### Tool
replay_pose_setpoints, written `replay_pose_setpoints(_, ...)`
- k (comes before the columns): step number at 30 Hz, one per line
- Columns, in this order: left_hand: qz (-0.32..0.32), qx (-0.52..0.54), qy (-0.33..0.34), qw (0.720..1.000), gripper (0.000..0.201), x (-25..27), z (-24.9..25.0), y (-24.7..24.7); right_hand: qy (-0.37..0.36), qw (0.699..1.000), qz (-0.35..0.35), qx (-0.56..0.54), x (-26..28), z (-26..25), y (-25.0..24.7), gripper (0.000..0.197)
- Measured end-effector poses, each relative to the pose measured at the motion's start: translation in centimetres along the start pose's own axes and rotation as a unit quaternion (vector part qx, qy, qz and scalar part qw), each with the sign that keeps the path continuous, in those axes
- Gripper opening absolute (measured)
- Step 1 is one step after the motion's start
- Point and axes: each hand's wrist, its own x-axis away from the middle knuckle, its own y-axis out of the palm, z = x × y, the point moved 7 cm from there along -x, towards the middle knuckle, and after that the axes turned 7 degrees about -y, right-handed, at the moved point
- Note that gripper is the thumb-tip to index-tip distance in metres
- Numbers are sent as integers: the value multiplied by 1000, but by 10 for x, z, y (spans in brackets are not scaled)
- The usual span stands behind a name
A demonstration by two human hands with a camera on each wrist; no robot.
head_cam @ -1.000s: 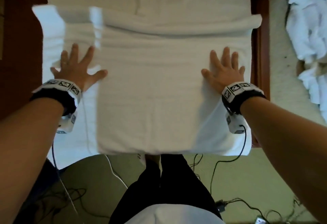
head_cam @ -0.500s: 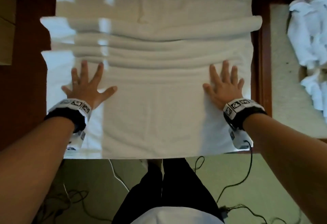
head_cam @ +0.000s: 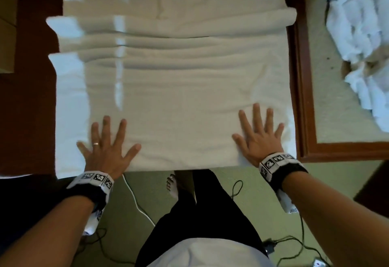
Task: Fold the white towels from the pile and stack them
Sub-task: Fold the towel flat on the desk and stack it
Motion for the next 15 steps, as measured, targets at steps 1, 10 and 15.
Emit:
replay_pose_setpoints(1, 11, -1, 1, 1000, 81, -5, 1, -2, -2, 1000, 10, 1, -5, 0, -2, 69)
replay_pose_setpoints(10, 95, 19, 38, 995, 89, 22, 19, -4, 30, 974, 176, -140, 35, 22, -21, 48)
replay_pose_setpoints(15, 68, 7, 50, 996, 96, 42, 14, 23, 88, 951, 235, -182, 85, 60, -2, 20)
